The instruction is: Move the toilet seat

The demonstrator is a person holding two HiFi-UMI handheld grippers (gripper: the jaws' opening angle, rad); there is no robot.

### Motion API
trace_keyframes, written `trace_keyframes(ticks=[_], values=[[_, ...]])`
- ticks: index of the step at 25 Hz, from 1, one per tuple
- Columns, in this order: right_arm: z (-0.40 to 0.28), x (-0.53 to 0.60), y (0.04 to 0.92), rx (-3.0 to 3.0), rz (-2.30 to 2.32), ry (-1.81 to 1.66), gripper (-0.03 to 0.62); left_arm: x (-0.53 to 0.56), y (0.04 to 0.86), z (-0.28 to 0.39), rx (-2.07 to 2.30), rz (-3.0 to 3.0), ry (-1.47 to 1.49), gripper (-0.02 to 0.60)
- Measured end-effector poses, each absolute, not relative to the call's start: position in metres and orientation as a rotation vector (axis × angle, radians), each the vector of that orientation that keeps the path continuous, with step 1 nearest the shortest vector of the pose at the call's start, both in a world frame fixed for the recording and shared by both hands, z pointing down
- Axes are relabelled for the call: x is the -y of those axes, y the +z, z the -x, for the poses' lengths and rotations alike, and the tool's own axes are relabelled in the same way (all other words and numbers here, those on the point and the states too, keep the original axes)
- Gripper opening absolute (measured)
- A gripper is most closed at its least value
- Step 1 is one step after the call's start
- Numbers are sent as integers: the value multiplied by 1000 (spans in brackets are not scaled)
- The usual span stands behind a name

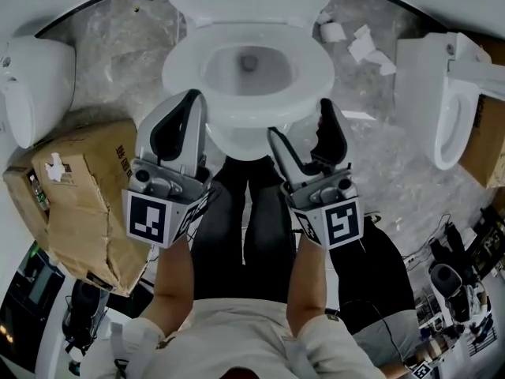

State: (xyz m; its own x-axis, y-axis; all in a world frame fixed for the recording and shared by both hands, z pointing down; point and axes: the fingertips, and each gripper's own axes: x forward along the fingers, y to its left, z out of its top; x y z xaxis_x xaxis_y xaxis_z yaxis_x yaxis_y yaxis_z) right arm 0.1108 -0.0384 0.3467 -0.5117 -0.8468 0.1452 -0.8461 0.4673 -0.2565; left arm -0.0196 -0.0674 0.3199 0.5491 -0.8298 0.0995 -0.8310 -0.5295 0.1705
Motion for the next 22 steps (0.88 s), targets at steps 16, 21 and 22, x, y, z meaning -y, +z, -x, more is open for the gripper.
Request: trace_keyframes(ticks=[16, 21, 22], values=[[-109, 103, 330, -2682, 1538, -453, 344, 116, 296, 12, 1338, -2690, -53, 88], [-111, 124, 327, -2682, 1531, -443, 342, 131, 291, 7, 1337, -2719, -50, 115], [-111, 128, 326, -2679, 1534, -440, 342, 134, 290, 8, 1341, -2723, -51, 115]])
